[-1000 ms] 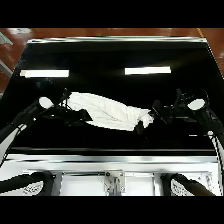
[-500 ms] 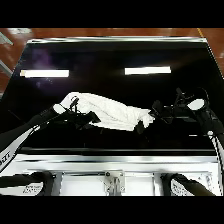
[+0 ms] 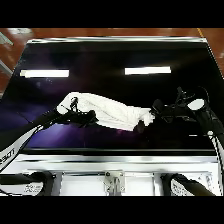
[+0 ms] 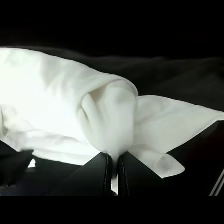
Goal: Fold the shirts.
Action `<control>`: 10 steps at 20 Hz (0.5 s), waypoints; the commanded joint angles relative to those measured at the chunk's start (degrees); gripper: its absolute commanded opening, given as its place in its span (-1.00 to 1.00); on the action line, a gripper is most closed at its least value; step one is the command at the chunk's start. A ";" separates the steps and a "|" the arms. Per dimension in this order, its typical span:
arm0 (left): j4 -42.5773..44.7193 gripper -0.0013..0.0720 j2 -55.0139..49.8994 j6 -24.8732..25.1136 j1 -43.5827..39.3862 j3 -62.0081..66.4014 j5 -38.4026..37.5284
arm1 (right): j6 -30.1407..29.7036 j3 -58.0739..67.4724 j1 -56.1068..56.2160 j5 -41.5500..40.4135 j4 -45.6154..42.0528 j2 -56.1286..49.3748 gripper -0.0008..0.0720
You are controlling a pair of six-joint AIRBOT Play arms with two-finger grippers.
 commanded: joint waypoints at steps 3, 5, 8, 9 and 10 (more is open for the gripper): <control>-2.36 -0.87 -0.42 4.00 0.09 0.59 1.66 | 0.02 -0.02 0.02 -0.02 1.20 -0.02 -0.81; -2.32 -0.87 1.29 10.16 0.02 2.05 -0.68 | -0.46 -0.02 0.02 0.04 3.87 -0.02 -0.80; -1.51 -0.87 10.64 13.77 0.42 4.11 -0.55 | -6.73 0.07 -0.04 0.09 12.79 0.17 -0.80; -0.07 -0.87 14.80 14.10 0.66 5.25 -0.52 | -8.83 0.42 -0.04 0.09 16.24 0.63 -0.81; 2.10 -0.87 19.63 14.12 0.98 6.91 -0.46 | -11.06 1.33 -0.04 0.04 19.78 1.42 -0.81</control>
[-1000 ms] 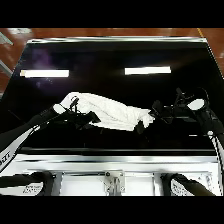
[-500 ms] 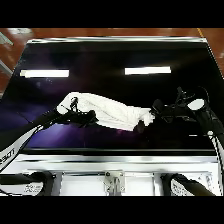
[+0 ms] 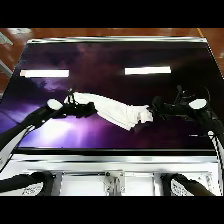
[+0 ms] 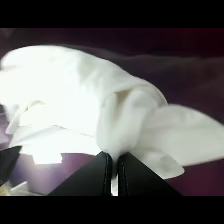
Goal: Fold the shirts.
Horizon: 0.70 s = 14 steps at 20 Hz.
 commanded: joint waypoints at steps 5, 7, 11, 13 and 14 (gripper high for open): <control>9.86 -0.87 34.05 3.32 4.20 13.94 13.11 | -19.71 14.19 -0.66 -0.98 22.32 9.94 -0.81; 9.88 -0.87 41.31 3.30 7.45 18.40 16.81 | -21.86 22.34 -1.86 -5.01 22.34 15.30 -0.81; 9.88 -0.87 49.57 -0.87 15.67 21.51 9.05 | -21.88 33.75 -5.33 -14.75 18.91 24.92 -0.81; 9.88 -0.87 50.05 -4.92 18.88 21.51 -0.79 | -21.55 36.68 -5.95 -14.62 16.44 27.89 -0.81; 9.88 -0.87 50.01 -6.60 19.78 21.51 -5.20 | -21.33 37.53 -5.95 -14.49 14.88 29.38 -0.81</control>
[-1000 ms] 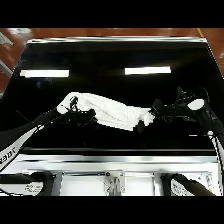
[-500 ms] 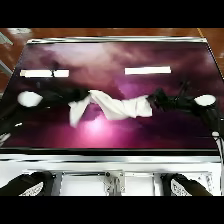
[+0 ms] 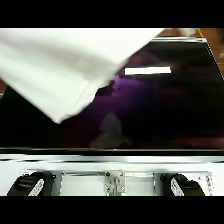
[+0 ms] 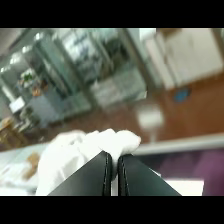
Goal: Fold the shirts.
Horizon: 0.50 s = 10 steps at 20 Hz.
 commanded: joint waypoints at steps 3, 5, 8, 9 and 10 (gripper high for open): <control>0.37 -0.87 2.64 -7.19 4.35 1.01 -18.56 | -0.44 5.11 -0.98 -2.86 -5.70 8.74 -0.81; 0.42 -0.87 2.93 -7.15 4.37 1.01 -21.99 | -0.13 5.11 -0.98 -2.21 -7.26 10.56 -0.81; 2.29 -0.87 3.21 -7.19 4.37 1.01 -31.45 | 4.61 5.11 -0.98 1.14 -16.50 13.25 -0.81; 4.72 -0.87 3.19 -7.87 4.37 0.81 -35.60 | 7.78 5.11 -0.98 4.13 -20.72 13.53 -0.81; 7.34 -0.87 3.41 -10.47 4.37 -0.20 -39.23 | 12.33 5.11 -0.98 8.48 -25.51 13.51 -0.81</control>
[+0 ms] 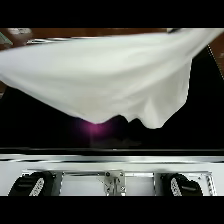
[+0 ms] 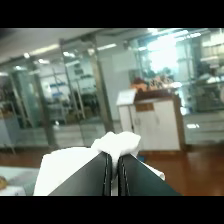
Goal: Fold the shirts.
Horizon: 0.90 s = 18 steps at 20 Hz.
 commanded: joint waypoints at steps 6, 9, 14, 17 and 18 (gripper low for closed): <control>13.64 -0.87 8.74 -14.86 0.20 -21.86 -16.41 | 21.09 0.13 -0.02 33.29 -31.87 -2.95 -0.81; 16.83 -0.87 10.27 -18.21 0.20 -34.29 -10.49 | 23.41 -2.25 0.13 33.79 -29.14 -7.87 -0.81; 16.76 -0.87 2.19 -17.66 0.20 -42.21 8.31 | 23.37 -10.34 4.22 20.96 -23.34 -21.59 -0.81; 16.76 -0.87 -6.16 -13.55 0.22 -42.21 12.90 | 23.32 -10.80 15.37 5.35 -26.64 -34.16 -0.81; 16.72 -0.87 -8.57 -13.57 0.22 -42.18 14.82 | 23.30 -10.80 18.16 -1.60 -27.63 -37.99 -0.81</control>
